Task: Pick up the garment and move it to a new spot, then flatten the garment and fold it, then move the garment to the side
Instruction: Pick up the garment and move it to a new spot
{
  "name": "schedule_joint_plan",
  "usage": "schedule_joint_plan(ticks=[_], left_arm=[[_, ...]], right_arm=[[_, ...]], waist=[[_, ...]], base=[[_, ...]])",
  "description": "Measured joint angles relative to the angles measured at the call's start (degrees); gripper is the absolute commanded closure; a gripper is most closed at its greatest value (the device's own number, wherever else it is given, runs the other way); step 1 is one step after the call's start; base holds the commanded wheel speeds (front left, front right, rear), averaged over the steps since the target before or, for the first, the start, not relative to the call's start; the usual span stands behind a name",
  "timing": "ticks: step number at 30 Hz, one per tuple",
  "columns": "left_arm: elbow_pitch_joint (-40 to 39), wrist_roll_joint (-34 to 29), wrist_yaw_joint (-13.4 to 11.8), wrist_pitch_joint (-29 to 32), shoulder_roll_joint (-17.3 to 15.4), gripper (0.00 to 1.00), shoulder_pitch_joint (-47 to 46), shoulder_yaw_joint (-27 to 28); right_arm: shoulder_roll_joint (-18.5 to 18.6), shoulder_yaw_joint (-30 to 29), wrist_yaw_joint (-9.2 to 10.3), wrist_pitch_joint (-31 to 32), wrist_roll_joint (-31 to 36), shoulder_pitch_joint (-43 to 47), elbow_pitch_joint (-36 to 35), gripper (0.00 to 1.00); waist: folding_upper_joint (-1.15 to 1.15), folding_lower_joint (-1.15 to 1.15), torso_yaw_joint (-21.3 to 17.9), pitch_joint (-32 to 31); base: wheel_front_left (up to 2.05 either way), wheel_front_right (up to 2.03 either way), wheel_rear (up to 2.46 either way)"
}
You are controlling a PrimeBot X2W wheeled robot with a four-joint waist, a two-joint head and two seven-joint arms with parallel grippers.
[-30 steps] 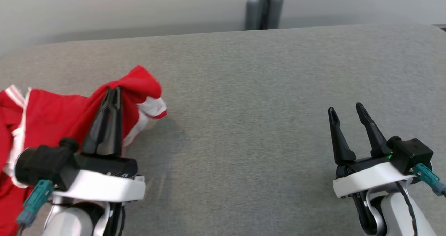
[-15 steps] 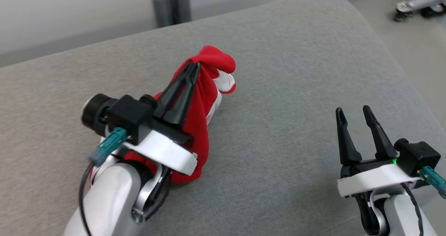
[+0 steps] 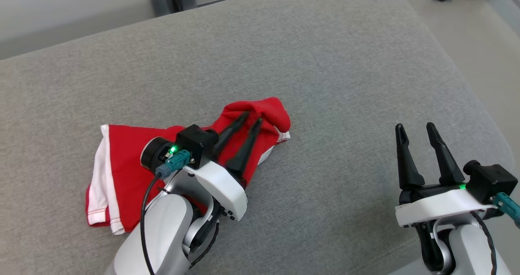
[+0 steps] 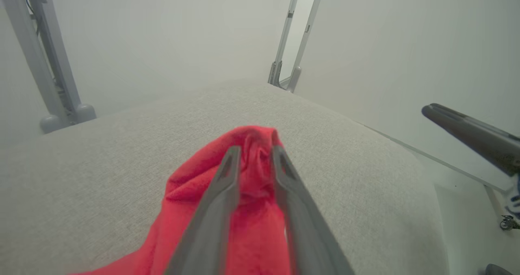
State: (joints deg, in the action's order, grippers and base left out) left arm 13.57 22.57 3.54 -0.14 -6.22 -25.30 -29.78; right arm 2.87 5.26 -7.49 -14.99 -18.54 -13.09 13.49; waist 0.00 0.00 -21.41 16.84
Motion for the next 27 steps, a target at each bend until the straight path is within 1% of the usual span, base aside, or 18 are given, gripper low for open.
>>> schedule_joint_plan(ticks=[3, 6, 11, 14, 18, 24, 27], left_arm=[[0.70, -0.34, -0.09, -2.27, 0.29, 0.00, -0.04, -0.01], [0.66, -0.29, -1.42, -4.28, 0.34, 0.00, 0.16, 1.23], [-1.19, 0.19, -5.11, -8.40, -0.99, 0.00, 2.09, 5.38], [-2.08, 0.77, -7.59, -10.14, -2.33, 0.00, 3.76, 8.46], [-3.19, 1.68, -10.22, -11.81, -4.17, 0.00, 6.28, 12.54], [-6.38, 2.81, -13.30, -13.50, -6.37, 0.00, 11.39, 17.78], [-8.54, 2.86, -14.32, -13.79, -7.48, 0.00, 14.62, 19.46]], right_arm=[[-0.02, -0.75, 0.01, -0.01, 0.91, -0.26, -0.03, 0.00], [-0.03, -1.34, 0.01, -0.01, 1.86, -0.29, -0.18, 0.00], [-0.04, -2.00, 0.00, -0.01, 3.76, -0.25, -0.99, 0.00], [0.04, -2.61, 0.00, 0.01, 4.63, -0.07, -1.58, 0.00], [0.52, -2.97, 0.01, 0.81, 5.46, 0.64, -2.25, 0.00], [0.93, -3.49, 0.00, 2.14, 6.19, 1.49, -3.52, 0.00], [1.08, -3.79, 0.00, 2.90, 6.45, 2.23, -4.39, 0.00]], waist=[[0.00, 0.00, 1.50, -0.32], [0.00, 0.00, 3.33, -0.85], [0.00, 0.00, 6.77, -2.00], [0.00, 0.00, 8.91, -2.81], [0.00, 0.00, 11.70, -4.02], [0.00, 0.00, 15.11, -6.18], [0.00, 0.00, 16.32, -7.36]], base=[[0.00, 0.00, 0.00], [0.00, 0.00, 0.00], [0.00, 0.00, 0.00], [0.00, 0.00, 0.00], [0.00, 0.00, 0.00], [0.00, 0.00, 0.00], [0.00, 0.00, 0.00]])
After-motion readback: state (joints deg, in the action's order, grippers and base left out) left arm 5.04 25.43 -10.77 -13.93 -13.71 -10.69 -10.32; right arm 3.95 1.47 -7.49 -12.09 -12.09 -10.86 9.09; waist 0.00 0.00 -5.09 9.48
